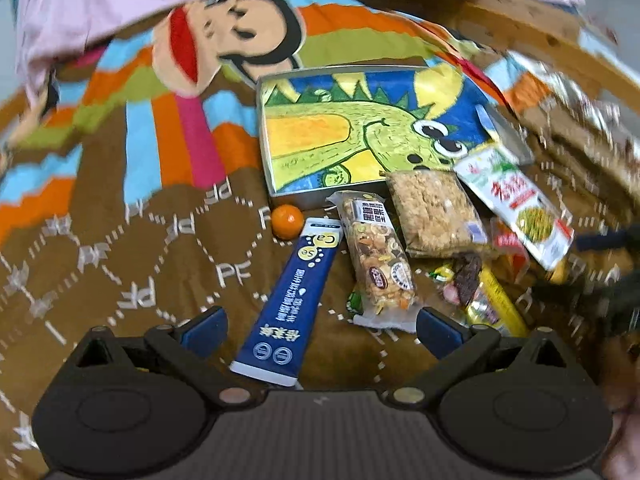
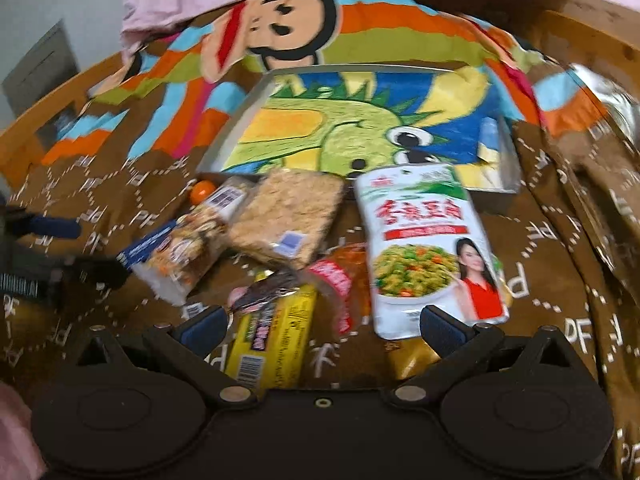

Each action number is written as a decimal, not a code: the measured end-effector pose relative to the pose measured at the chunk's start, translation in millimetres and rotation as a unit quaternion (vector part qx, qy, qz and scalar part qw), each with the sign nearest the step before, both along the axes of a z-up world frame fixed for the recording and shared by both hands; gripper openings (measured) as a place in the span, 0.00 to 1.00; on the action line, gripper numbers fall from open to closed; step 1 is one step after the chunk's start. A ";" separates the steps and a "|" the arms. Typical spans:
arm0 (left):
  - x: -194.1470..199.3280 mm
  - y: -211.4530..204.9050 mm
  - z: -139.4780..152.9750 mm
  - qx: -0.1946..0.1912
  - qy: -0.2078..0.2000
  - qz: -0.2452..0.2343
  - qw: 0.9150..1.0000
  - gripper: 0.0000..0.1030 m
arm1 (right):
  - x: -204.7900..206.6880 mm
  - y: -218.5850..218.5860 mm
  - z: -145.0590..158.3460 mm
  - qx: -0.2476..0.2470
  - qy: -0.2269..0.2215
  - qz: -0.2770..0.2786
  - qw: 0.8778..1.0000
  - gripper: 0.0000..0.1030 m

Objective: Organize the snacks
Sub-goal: 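Grasp the clear nut bar with the left tool while the right tool grasps the puffed-rice bar, then lower the nut bar into the tray with the left tool while the right tool lowers the rice bar, then open both tools and withdraw them from the tray, then grasp the green-and-white spicy green bean pouch with the right tool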

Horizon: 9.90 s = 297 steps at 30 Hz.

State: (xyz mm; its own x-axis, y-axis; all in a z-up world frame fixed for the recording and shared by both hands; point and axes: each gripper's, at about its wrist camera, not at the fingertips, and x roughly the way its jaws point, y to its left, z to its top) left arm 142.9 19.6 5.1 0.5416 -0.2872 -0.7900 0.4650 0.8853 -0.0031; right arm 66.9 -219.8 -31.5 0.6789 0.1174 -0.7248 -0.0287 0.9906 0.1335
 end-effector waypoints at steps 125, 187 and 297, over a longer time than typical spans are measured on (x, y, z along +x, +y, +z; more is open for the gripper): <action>27.8 -36.2 -34.5 -0.051 0.039 -0.012 0.998 0.41 | 86.8 14.4 -14.4 0.058 -0.021 0.050 0.997 0.26; 158.4 -84.8 -71.3 -0.101 -0.049 0.092 0.989 0.41 | 206.0 -34.8 -23.7 0.044 -0.081 -0.033 0.995 0.30; -33.2 -70.2 -26.5 -0.053 -0.059 0.078 0.994 1.00 | 92.3 -68.4 -15.3 -0.033 0.046 -0.053 0.997 0.99</action>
State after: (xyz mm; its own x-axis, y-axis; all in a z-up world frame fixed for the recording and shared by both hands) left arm 109.8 -50.6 -21.4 0.6727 -0.2708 -0.6886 0.3244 0.9443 -0.0544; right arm 159.2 -288.2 -46.8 0.6152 -0.0019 -0.7884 0.0865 0.9941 0.0651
